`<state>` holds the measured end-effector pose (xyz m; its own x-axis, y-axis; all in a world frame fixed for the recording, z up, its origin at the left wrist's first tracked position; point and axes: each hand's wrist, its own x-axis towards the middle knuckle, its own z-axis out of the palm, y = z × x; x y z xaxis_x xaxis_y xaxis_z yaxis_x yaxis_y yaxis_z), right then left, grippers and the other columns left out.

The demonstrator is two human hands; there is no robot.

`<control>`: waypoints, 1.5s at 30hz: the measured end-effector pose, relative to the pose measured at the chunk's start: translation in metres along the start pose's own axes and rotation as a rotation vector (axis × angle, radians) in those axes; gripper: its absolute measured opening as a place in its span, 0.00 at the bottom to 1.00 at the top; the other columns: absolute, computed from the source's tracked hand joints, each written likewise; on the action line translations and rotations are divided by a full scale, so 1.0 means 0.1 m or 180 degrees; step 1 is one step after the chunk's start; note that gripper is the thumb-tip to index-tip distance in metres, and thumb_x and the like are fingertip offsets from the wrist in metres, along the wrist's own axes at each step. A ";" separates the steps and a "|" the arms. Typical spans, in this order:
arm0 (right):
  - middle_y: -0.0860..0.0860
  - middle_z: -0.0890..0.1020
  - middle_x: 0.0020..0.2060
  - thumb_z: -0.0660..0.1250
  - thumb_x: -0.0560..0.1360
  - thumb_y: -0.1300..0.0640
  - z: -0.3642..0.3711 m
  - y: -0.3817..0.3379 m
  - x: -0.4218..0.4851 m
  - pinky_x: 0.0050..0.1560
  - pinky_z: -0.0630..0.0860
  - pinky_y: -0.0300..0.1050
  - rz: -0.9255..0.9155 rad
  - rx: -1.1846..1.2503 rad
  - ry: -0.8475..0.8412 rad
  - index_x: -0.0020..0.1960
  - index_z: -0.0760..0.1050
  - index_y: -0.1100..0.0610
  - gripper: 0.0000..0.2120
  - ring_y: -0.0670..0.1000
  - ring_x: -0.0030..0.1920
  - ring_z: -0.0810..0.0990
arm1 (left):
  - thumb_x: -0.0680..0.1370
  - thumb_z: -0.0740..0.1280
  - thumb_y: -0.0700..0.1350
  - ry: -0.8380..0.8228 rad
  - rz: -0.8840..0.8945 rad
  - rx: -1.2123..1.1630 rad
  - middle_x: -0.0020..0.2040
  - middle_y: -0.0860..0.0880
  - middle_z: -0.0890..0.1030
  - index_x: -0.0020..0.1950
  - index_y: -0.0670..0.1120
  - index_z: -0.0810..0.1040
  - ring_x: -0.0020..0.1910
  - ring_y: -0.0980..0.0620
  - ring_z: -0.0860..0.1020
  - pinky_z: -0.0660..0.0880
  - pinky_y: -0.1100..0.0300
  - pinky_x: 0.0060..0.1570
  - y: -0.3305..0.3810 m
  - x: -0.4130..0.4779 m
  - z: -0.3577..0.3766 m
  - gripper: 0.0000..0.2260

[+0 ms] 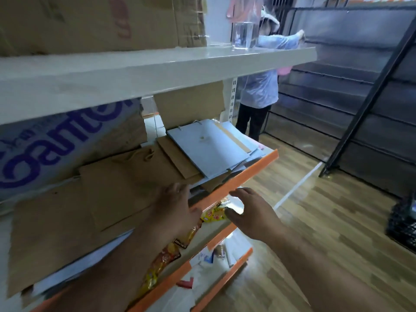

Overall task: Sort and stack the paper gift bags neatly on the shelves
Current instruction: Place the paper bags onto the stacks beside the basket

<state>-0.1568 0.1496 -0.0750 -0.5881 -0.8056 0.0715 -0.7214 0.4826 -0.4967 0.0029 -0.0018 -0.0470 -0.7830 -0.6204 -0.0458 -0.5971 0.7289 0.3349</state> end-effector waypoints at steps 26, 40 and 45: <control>0.53 0.75 0.62 0.67 0.68 0.28 -0.39 0.84 2.35 0.55 0.75 0.52 0.0178 -0.0522 -0.0634 0.69 0.66 0.52 0.40 0.57 0.61 0.74 | 0.78 0.68 0.55 0.0805 -0.1938 -0.1884 0.79 0.44 0.61 0.81 0.51 0.54 0.75 0.43 0.64 0.67 0.47 0.67 0.33 1.56 -0.01 0.37; 0.50 0.76 0.43 0.79 0.63 0.40 -0.42 0.94 2.64 0.27 0.67 0.40 0.0694 0.0298 -0.1045 0.53 0.69 0.55 0.30 0.47 0.38 0.76 | 0.79 0.65 0.34 0.0916 -0.2716 -0.3564 0.57 0.48 0.79 0.67 0.46 0.71 0.52 0.48 0.77 0.75 0.49 0.58 0.36 1.69 0.18 0.18; 0.54 0.70 0.33 0.79 0.64 0.47 -0.54 1.00 2.61 0.36 0.62 0.45 0.0584 0.0825 -0.0868 0.34 0.69 0.57 0.21 0.52 0.34 0.68 | 0.78 0.65 0.34 0.1339 -0.2748 -0.4048 0.57 0.45 0.81 0.66 0.53 0.73 0.55 0.41 0.80 0.78 0.39 0.58 0.46 1.52 0.16 0.21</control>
<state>-0.4017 0.0060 -0.0593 -0.5548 -0.7926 -0.2528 -0.4772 0.5521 -0.6837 -0.1461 -0.0576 -0.0531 -0.0712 -0.8901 -0.4501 -0.1198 -0.4404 0.8898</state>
